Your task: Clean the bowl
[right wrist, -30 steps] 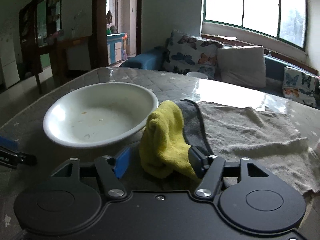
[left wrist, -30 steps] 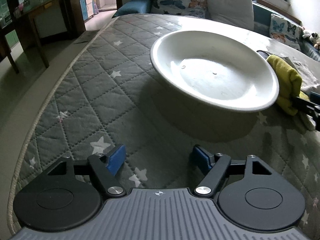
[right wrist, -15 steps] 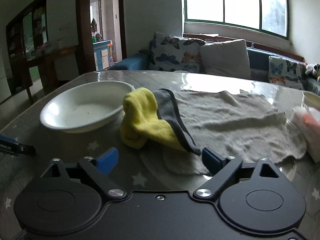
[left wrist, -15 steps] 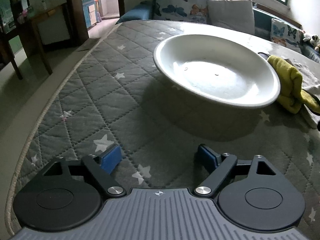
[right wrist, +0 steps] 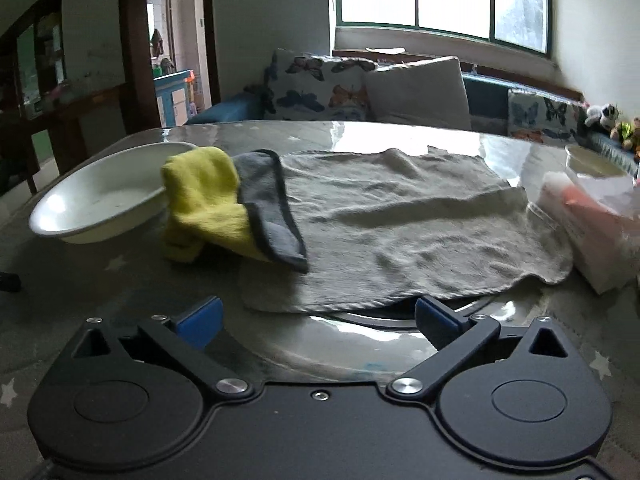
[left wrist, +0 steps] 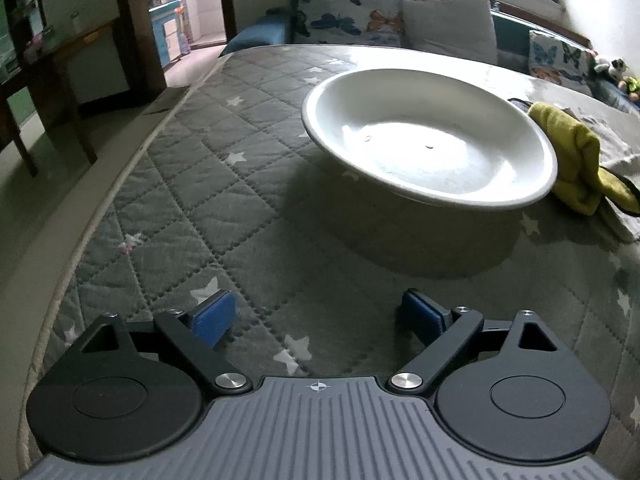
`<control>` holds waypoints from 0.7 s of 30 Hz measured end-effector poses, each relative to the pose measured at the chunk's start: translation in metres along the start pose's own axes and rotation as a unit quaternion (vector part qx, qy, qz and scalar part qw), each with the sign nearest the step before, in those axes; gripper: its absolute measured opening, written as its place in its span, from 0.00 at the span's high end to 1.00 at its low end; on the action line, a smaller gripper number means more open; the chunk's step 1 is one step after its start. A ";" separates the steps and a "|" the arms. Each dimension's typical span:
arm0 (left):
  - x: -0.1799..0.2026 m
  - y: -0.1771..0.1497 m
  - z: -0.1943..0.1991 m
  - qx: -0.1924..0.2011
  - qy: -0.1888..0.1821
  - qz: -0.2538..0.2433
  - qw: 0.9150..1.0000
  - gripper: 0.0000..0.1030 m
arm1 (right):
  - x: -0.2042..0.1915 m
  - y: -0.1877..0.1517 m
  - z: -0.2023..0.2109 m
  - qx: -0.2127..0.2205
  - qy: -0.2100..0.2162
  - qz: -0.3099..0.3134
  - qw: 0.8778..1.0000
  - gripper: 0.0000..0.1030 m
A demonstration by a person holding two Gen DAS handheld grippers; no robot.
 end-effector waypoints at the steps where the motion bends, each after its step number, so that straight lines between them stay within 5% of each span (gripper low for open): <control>1: -0.001 0.000 0.000 0.000 -0.002 -0.001 1.000 0.10 | 0.002 0.004 -0.007 0.000 -0.001 -0.001 1.000 0.00; 21: -0.057 0.021 -0.008 0.035 0.038 0.000 0.999 0.10 | 0.035 0.083 -0.149 -0.007 -0.029 -0.017 0.999 0.00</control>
Point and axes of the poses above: each gripper's, at about its wrist camera, not at the fingertips, and z roughly against the way its jaws point, x to its right, y to its top, the point moved 4 cm from there along -z, roughly the way its jaws point, and after that the axes turned 4 degrees about -y, right-handed, at the moved point
